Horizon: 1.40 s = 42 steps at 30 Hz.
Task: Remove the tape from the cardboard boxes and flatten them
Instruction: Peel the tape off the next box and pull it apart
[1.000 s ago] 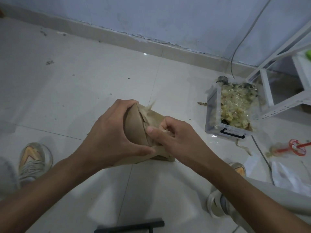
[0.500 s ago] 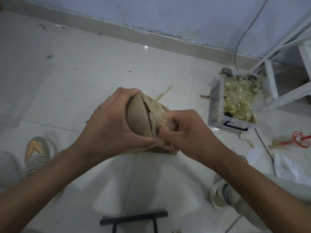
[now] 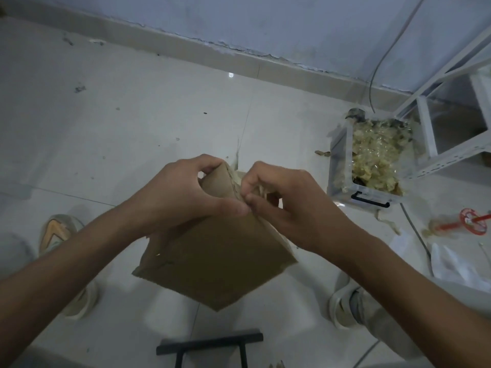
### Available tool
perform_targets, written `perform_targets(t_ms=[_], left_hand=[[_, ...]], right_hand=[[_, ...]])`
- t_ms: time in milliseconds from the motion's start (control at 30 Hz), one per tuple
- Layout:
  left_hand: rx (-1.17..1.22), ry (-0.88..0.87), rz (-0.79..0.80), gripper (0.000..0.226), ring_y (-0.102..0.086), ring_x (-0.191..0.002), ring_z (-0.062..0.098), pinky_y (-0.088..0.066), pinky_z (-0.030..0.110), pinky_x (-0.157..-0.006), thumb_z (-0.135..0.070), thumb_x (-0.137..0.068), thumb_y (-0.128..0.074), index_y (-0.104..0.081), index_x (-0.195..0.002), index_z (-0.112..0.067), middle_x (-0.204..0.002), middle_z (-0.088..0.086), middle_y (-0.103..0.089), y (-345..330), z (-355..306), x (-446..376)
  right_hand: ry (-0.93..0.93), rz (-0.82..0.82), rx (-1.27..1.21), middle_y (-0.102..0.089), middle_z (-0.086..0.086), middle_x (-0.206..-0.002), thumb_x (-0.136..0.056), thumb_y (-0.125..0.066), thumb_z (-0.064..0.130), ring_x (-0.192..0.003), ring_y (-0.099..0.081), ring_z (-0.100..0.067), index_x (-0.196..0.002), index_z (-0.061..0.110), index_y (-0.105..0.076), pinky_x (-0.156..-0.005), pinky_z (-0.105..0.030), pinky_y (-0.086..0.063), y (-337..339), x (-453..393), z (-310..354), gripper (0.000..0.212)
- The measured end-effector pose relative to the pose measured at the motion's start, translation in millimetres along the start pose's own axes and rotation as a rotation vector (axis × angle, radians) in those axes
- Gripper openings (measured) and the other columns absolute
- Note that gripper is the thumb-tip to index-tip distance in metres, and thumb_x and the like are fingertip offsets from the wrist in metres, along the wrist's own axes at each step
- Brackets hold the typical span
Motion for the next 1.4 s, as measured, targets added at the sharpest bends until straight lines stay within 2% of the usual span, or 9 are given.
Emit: perform_targets(t_ms=[100, 267, 433, 533, 633, 767, 867, 1000, 1400], left_hand=[[0.044, 0.03, 0.09, 0.096, -0.064, -0.105, 0.005, -0.058, 0.038, -0.092, -0.083, -0.036, -0.076, -0.059, -0.125, -0.051, -0.121, -0.023, -0.064, -4.0, 3.6, 1.4], [0.098, 0.043, 0.154, 0.073, -0.067, -0.102, 0.003, -0.054, 0.03, -0.085, -0.081, -0.044, -0.073, -0.066, -0.11, -0.05, -0.115, -0.023, -0.068, -5.7, 2.6, 8.2], [0.22, -0.002, 0.183, 0.074, -0.071, -0.105, 0.001, -0.052, 0.03, -0.09, -0.081, -0.053, -0.077, -0.074, -0.113, -0.037, -0.112, -0.019, -0.075, 0.9, -4.5, 18.3], [0.25, -0.024, 0.167, 0.072, -0.073, -0.096, 0.006, -0.05, 0.028, -0.082, -0.077, -0.059, -0.076, -0.075, -0.112, -0.029, -0.104, -0.011, -0.077, 6.1, -14.8, 23.7], [0.265, -0.053, 0.157, 0.064, -0.074, -0.094, 0.009, -0.05, 0.03, -0.081, -0.079, -0.066, -0.073, -0.077, -0.107, -0.03, -0.098, -0.01, -0.077, 14.5, -24.7, 29.9], [0.239, -0.049, 0.132, 0.063, -0.071, -0.084, 0.013, -0.049, 0.036, -0.082, -0.077, -0.078, -0.067, -0.074, -0.098, -0.019, -0.089, 0.0, -0.072, 30.5, -36.7, 30.9], [0.167, -0.086, 0.173, 0.056, -0.069, -0.084, 0.014, -0.05, 0.034, -0.08, -0.076, -0.075, -0.069, -0.073, -0.092, -0.023, -0.088, -0.001, -0.069, 48.0, -49.7, 27.0], [0.086, -0.107, 0.195, 0.07, -0.075, -0.096, 0.01, -0.051, 0.026, -0.076, -0.076, -0.063, -0.074, -0.075, -0.114, -0.028, -0.106, -0.007, -0.078, 62.6, -65.3, 13.2], [0.333, -0.089, 0.297, 0.062, -0.059, -0.081, 0.022, -0.042, 0.041, -0.08, -0.069, -0.072, -0.073, -0.073, -0.096, -0.012, -0.089, 0.007, -0.063, 80.3, -65.2, -32.3]], right_hand=[[0.023, 0.123, 0.057, -0.061, 0.014, -0.076, -0.106, -0.057, 0.028, -0.065, -0.058, -0.01, -0.094, 0.031, -0.057, -0.059, -0.037, -0.048, 3.5, 3.2, -2.5, 0.012], [0.005, 0.307, -0.108, -0.056, 0.006, -0.067, -0.099, -0.073, 0.03, -0.056, -0.047, -0.014, -0.103, 0.019, -0.061, -0.054, -0.035, -0.04, 13.1, 16.2, 7.4, 0.017], [-0.068, 0.235, -0.366, -0.044, -0.004, -0.07, -0.095, -0.078, 0.02, -0.062, -0.036, -0.013, -0.099, 0.01, -0.063, -0.061, -0.027, -0.032, 19.7, 17.6, 18.6, 0.018], [-0.1, 0.203, -0.458, -0.046, -0.021, -0.075, -0.095, -0.076, 0.012, -0.06, -0.039, -0.01, -0.106, 0.002, -0.062, -0.058, -0.018, -0.036, 27.9, 18.1, 27.1, 0.02], [-0.164, 0.155, -0.471, -0.056, -0.014, -0.087, -0.094, -0.078, 0.015, -0.061, -0.048, -0.014, -0.115, 0.01, -0.065, -0.052, -0.017, -0.04, 35.9, 14.2, 35.8, 0.026], [-0.113, 0.001, -0.428, -0.059, -0.022, -0.083, -0.09, -0.081, 0.013, -0.053, -0.049, -0.015, -0.105, 0.008, -0.069, -0.048, -0.022, -0.042, 48.6, 2.9, 47.8, 0.02], [-0.099, 0.092, -0.436, -0.052, -0.015, -0.079, -0.091, -0.081, 0.014, -0.05, -0.042, -0.01, -0.102, 0.006, -0.065, -0.048, -0.018, -0.037, 58.0, -5.9, 53.8, 0.021], [-0.107, 0.219, -0.493, -0.046, -0.009, -0.078, -0.094, -0.076, 0.01, -0.051, -0.035, -0.012, -0.106, -0.003, -0.058, -0.048, -0.017, -0.033, 67.3, -16.6, 51.8, 0.025], [0.061, 0.055, -0.596, -0.027, 0.007, -0.063, -0.098, -0.069, 0.008, -0.056, -0.027, -0.008, -0.088, -0.002, -0.053, -0.056, -0.013, -0.029, 76.4, -56.3, 40.4, 0.022]])
Point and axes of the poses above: each hand's wrist, its own x-axis away from the middle knuckle, its own y-axis out of the back of the hand, z = x × y, the point moved 2 cm from there along -x, towards the middle knuckle
